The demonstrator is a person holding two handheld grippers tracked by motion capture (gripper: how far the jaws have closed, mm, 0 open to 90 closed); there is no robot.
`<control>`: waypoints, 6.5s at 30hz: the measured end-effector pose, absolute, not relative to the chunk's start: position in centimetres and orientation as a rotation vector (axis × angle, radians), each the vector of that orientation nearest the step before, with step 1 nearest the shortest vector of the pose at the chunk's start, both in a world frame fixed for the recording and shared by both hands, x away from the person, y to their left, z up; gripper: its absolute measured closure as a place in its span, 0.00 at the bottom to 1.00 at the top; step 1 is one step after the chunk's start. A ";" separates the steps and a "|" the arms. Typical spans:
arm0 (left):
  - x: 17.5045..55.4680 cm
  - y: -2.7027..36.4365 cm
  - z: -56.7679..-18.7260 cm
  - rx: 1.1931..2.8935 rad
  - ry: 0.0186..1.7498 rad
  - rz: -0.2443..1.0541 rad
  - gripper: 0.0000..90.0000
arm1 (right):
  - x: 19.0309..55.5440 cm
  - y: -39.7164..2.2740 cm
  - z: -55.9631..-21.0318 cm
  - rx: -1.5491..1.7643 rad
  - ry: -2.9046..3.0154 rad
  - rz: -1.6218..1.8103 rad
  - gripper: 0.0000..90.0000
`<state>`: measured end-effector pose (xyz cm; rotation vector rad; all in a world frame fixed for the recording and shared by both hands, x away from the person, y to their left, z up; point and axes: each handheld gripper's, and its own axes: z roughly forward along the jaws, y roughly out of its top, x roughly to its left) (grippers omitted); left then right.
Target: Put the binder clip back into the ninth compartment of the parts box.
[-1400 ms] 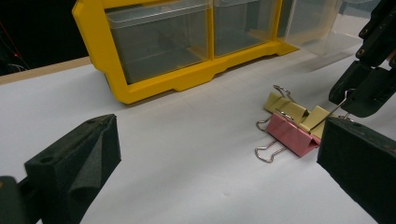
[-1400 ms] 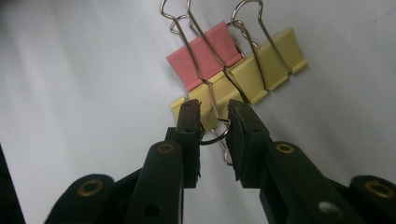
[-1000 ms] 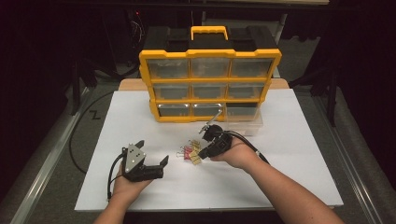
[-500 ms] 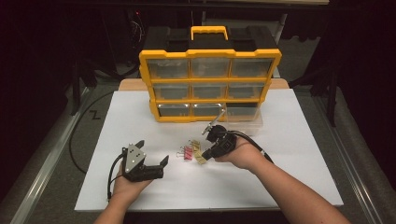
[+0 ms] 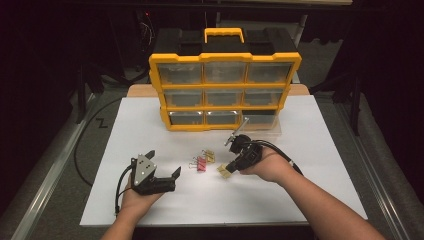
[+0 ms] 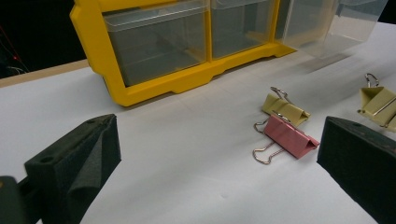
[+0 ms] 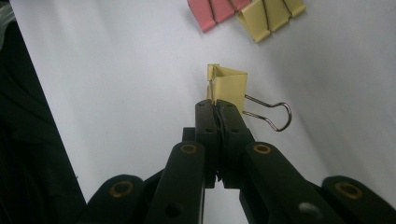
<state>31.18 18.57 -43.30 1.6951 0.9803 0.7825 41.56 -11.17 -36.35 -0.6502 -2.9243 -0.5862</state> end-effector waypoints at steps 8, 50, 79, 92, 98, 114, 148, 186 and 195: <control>31.2 18.6 -43.3 1.697 0.982 0.781 0.00 | 41.5 -12.8 -35.9 -0.645 -2.959 -0.521 1.00; 31.2 18.7 -43.3 1.688 0.983 0.781 0.00 | 43.0 -20.2 -31.7 -0.678 -3.023 -0.388 1.00; 31.1 18.7 -43.3 1.703 0.975 0.796 0.00 | 45.5 -19.6 -27.4 -0.669 -3.043 -0.332 1.00; 31.1 18.7 -43.3 1.698 0.972 0.795 0.00 | 46.6 -18.5 -25.9 -0.650 -3.078 -0.314 1.00; 31.1 18.7 -43.3 1.699 0.972 0.794 0.00 | 47.2 -17.7 -25.3 -0.628 -3.086 -0.309 1.00; 31.1 18.8 -43.3 1.699 0.973 0.793 0.00 | 48.6 -16.3 -24.1 -0.643 -3.125 -0.295 1.00; 31.1 19.0 -43.2 1.688 0.981 0.790 0.00 | 52.2 -14.4 -26.1 -0.673 -3.161 -0.155 1.00; 31.1 18.9 -43.3 1.688 0.982 0.789 0.00 | 49.4 -14.9 -27.0 -0.637 -3.125 -0.193 0.69; 31.2 18.9 -43.3 1.693 0.980 0.790 0.00 | 47.7 -15.5 -27.6 -0.607 -3.112 -0.178 0.66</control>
